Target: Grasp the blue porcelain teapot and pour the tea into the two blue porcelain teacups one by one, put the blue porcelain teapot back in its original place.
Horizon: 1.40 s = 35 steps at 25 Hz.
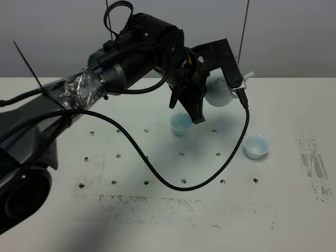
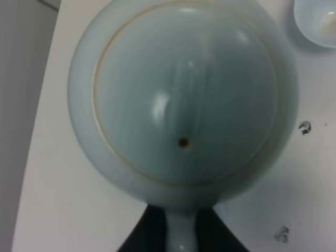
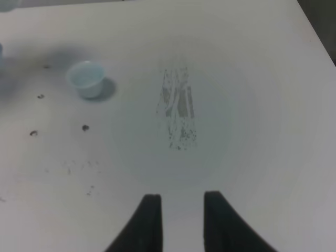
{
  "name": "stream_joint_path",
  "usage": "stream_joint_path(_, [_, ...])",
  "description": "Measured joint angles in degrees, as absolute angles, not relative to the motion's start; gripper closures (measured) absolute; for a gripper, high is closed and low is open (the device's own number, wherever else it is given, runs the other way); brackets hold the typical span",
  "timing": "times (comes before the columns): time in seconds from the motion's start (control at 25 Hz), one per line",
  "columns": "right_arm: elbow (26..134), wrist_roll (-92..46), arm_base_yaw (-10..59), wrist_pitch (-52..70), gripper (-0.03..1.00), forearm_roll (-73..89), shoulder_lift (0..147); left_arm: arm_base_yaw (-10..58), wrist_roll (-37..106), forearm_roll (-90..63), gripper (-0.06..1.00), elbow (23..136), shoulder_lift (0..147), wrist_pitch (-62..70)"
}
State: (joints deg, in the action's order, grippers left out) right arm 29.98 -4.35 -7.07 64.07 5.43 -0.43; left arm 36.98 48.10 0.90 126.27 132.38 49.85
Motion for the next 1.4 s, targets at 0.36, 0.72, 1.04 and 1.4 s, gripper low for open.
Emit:
stream_joint_path(0.36, [30.0,-4.4,-7.1,64.1,0.76,5.9,-0.4,37.1,64.9,-0.3,0.82,129.5,138.5,49.0])
stream_joint_path(0.72, [30.0,-4.4,-7.1,64.1,0.76,6.2,-0.4,37.1,65.1,0.4,0.82,129.6,140.5,43.4])
stream_joint_path(1.04, [30.0,-4.4,-7.1,64.1,0.76,6.3,-0.4,37.1,67.7,2.2,0.82,129.6,141.3,41.9])
stream_joint_path(1.4, [30.0,-4.4,-7.1,64.1,0.76,6.3,-0.4,37.8,69.8,4.8,0.82,129.6,141.4,40.0])
